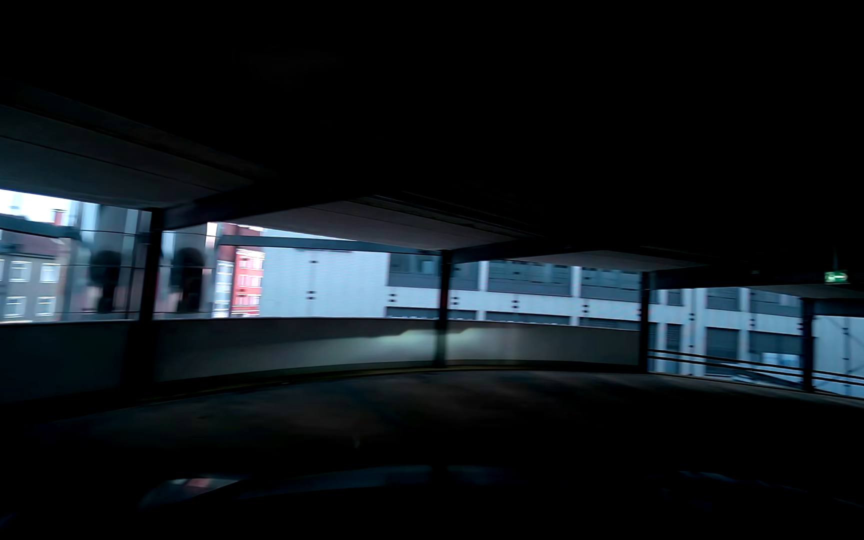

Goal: Follow the waypoints while adhering to traffic rules and regulations

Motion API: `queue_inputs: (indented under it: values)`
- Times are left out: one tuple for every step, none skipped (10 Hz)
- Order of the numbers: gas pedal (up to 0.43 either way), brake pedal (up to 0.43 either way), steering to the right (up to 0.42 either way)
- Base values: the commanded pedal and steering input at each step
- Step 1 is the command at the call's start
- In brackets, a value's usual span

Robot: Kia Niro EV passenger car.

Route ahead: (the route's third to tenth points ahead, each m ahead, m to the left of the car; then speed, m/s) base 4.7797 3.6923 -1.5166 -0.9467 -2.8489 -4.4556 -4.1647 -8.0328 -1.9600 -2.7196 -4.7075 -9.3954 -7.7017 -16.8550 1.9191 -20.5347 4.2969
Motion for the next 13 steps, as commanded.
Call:
queue_inputs:
  values:
    - [0.067, 0.0, 0.579]
    - [0.067, 0.0, 0.579]
    - [0.067, 0.0, 0.577]
    - [0.067, 0.0, 0.574]
    - [0.067, 0.0, 0.564]
    - [0.067, 0.0, 0.548]
    - [0.079, 0.0, 0.539]
    - [0.079, 0.0, 0.534]
    - [0.079, 0.0, 0.53]
    - [0.079, 0.0, 0.525]
    - [0.079, 0.0, 0.519]
    - [0.079, 0.0, 0.51]
    - [0.079, 0.0, 0.501]
